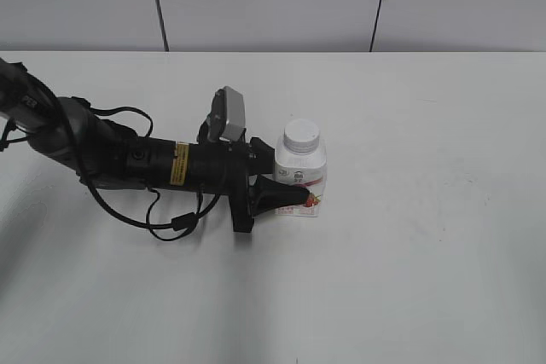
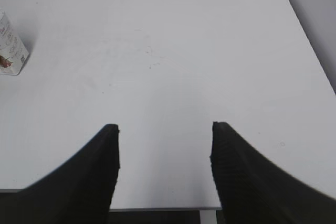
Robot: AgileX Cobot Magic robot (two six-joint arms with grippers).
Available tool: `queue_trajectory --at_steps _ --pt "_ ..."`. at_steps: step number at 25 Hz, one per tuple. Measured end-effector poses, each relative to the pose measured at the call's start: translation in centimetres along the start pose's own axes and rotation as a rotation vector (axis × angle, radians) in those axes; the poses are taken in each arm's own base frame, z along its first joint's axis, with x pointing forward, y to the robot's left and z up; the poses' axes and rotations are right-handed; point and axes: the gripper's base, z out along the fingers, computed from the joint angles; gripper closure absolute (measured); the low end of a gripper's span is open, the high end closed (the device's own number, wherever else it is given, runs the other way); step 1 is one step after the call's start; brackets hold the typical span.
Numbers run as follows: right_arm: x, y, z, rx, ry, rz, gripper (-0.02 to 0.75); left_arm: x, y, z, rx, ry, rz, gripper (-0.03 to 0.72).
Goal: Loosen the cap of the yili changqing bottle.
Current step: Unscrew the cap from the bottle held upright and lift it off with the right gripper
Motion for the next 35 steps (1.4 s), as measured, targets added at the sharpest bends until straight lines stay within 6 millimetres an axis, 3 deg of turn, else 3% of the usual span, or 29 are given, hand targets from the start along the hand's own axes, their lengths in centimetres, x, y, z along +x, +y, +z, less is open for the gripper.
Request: queue_trajectory --at_steps 10,14,24,28,35 --pt "-0.8 0.4 0.5 -0.065 0.035 0.082 0.290 0.0 0.0 0.0 0.001 -0.001 0.000 0.327" --pt "-3.0 0.8 1.4 -0.150 0.112 0.142 0.290 0.0 0.0 0.0 0.002 -0.003 0.000 0.327" --pt "-10.9 0.3 4.4 -0.250 0.241 0.205 0.213 0.1 -0.1 0.0 0.005 -0.012 -0.005 0.328" --pt "-13.3 0.0 7.3 -0.269 0.328 0.242 0.213 0.0 0.2 0.0 -0.021 -0.021 -0.019 0.328" --pt "-16.5 0.7 15.1 -0.348 0.536 0.333 0.212 0.1 0.4 0.1 -0.049 -0.028 -0.037 0.328"
